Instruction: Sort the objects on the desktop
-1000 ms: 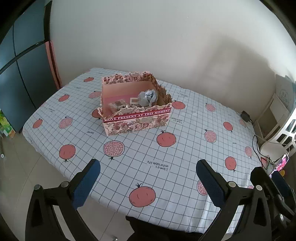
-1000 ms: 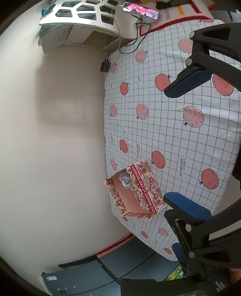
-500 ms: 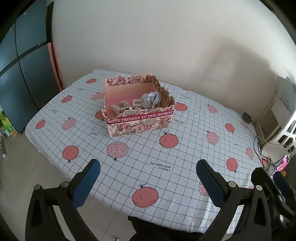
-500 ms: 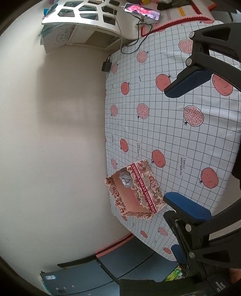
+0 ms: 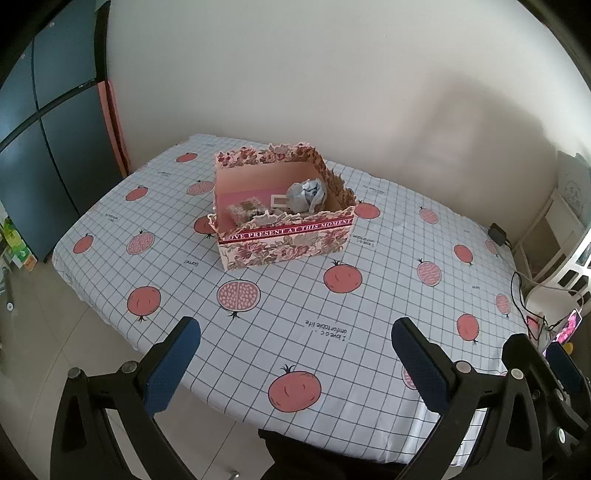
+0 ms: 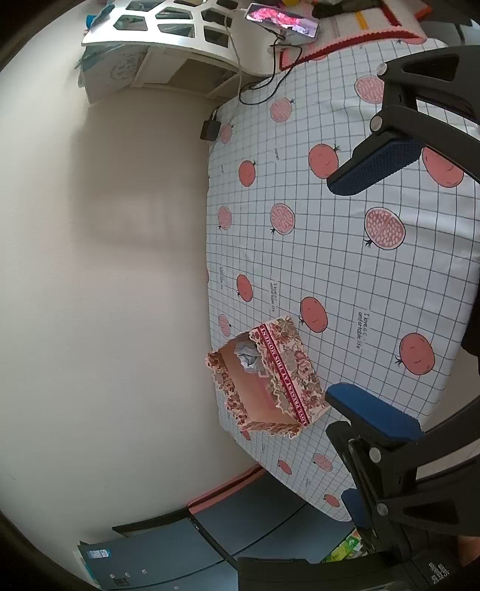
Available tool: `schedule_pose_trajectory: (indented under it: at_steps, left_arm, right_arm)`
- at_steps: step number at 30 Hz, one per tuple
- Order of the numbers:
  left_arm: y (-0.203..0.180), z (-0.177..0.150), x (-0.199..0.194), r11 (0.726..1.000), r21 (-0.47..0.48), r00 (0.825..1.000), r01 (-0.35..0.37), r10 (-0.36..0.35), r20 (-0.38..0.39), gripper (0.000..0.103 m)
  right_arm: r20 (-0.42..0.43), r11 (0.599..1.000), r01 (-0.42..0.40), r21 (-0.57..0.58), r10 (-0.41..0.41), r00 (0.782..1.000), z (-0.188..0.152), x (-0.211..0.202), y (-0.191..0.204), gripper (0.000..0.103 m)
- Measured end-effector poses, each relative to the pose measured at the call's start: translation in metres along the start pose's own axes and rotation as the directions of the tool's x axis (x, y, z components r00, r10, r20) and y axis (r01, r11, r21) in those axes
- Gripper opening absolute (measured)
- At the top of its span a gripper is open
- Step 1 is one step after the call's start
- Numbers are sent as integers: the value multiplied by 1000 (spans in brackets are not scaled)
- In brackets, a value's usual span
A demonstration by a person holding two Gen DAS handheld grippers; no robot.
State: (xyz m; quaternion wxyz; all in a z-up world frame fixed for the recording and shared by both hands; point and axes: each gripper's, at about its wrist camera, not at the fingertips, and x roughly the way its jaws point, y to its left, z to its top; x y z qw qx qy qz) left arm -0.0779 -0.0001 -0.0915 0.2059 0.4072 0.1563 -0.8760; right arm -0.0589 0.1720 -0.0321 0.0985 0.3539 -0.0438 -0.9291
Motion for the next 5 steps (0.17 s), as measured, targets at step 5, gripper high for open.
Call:
schedule_pose_trajectory:
  at_steps: [5]
  left_arm:
    - [1, 0, 1, 1000, 5, 1000, -5, 5, 7, 103]
  right_arm:
    - [-2, 1000, -4, 4, 4, 1000, -1, 2, 0, 103]
